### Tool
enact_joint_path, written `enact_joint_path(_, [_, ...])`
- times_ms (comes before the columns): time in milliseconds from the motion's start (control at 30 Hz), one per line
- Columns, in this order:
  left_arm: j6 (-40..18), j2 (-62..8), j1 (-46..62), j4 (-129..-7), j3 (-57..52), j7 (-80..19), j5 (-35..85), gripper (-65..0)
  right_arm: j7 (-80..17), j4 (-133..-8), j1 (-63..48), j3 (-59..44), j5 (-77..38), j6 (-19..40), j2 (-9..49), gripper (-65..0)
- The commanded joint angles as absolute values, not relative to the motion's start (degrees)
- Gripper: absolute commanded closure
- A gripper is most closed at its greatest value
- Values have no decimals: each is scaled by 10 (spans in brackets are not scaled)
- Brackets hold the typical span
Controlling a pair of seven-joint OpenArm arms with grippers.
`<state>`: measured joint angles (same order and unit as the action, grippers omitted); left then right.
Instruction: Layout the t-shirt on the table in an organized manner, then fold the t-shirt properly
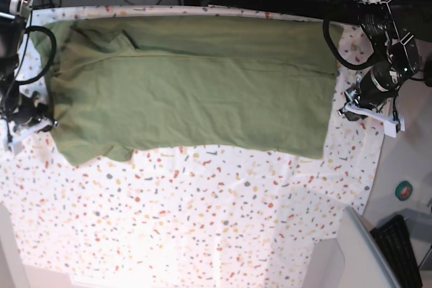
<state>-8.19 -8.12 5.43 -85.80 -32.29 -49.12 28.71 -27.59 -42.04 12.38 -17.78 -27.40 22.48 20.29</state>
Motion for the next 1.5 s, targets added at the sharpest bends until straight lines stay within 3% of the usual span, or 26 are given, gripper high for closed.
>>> enact_joint_path(0, [-85, -89, 51, -866, -325, -482, 292, -56, -275, -430, 132, -177, -277, 230, 212, 0])
enact_joint_path(167, [-85, -89, 52, -866, -324, -482, 291, -56, -308, -494, 109, -181, -280, 230, 208, 0])
enact_joint_path(700, [-86, -87, 51, -866, -323, -482, 291, -59, -469, -868, -52, -276, -277, 225, 105, 0])
enact_joint_path(800, [-86, -88, 51, -866, -323, -482, 291, -59, -479, -916, -80, -282, -277, 200, 89, 0])
enact_joint_path(1267, [-86, -89, 51, -865, -323, -482, 291, -59, -474, -957, -162, -282, -277, 178, 9, 0])
enact_joint_path(1467, [-86, -90, 51, -865, -323, -482, 291, -59, -489, -945, -162, -283, -277, 177, 6, 0])
